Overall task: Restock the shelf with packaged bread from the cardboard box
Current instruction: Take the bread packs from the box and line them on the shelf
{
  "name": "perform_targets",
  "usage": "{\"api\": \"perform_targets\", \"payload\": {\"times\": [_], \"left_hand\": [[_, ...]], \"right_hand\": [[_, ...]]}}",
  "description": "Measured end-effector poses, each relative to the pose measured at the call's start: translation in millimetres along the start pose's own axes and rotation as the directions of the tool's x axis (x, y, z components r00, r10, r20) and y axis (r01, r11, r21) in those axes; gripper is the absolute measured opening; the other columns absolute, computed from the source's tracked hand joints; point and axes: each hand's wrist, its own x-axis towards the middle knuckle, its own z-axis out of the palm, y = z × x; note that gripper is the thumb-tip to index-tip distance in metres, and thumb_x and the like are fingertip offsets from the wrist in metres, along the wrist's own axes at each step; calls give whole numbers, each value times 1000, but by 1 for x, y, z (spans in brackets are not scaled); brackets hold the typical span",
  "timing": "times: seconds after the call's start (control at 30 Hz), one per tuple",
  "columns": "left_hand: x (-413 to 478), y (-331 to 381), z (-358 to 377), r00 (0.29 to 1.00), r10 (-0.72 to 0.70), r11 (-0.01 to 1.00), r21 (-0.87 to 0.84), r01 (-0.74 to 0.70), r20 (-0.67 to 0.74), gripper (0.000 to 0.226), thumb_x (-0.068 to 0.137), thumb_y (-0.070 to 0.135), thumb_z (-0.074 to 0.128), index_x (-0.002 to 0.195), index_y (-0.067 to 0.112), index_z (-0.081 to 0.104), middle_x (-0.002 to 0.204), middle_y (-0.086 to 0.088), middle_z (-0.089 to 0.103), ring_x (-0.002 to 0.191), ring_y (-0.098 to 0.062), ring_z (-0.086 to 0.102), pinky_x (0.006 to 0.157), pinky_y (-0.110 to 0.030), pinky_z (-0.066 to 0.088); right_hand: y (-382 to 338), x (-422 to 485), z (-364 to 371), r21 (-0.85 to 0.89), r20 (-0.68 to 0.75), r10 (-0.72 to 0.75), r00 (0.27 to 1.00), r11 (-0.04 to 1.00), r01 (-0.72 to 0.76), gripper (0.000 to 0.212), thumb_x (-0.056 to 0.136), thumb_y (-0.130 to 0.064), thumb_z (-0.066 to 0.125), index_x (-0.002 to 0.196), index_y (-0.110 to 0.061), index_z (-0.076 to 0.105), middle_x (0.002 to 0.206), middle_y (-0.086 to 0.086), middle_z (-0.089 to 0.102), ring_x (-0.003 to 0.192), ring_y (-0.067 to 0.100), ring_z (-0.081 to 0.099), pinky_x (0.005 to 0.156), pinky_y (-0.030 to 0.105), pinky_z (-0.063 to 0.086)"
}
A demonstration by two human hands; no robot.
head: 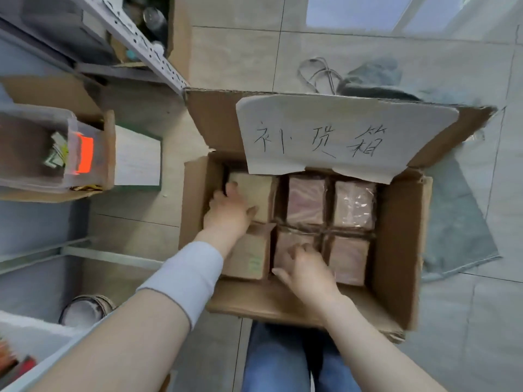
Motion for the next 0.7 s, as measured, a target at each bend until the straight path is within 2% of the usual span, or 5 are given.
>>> {"api": "perform_targets", "payload": {"times": [0.17,0.33,0.43,0.53,0.7], "left_hand": [[51,6,42,979,-77,959,-282,21,-187,71,85,33,61,136,5,20,132,-21,36,120,-36,41,98,-38,35],[50,7,41,948,-105,891,-451,-44,-299,84,74,23,75,135,11,19,134,-19,41,120,-34,45,99,-43,39],[47,9,33,951,-133,814,-578,-55,-278,84,72,16,77,133,13,20,130,-17,46,114,-29,49,97,-38,41],[50,9,24,978,-155,783,-621,34,-141,72,74,18,75,132,16,33,129,-13,46,107,-22,49,88,-23,36],[36,4,15,996,-91,734,-677,56,-17,54,77,22,73,122,12,47,114,-6,56,109,-25,54,91,-32,45]], "right_hand": [[-21,54,54,381,137,118,983,910,-162,78,75,-45,70,134,-7,35,132,12,48,121,28,48,96,35,45],[-19,55,64,484,142,172,975,847,-220,71,72,-39,75,127,-9,42,128,11,52,118,26,50,97,35,44],[-7,41,53,594,143,148,979,778,-205,63,73,-32,76,124,-12,45,121,5,59,114,22,55,92,26,44],[14,22,38,603,91,158,983,777,-181,65,69,-30,79,123,-13,46,118,2,60,112,19,56,90,25,43],[62,-15,9,672,12,228,974,719,-176,49,68,-23,81,108,-11,55,104,3,65,96,18,62,86,30,50]]}}
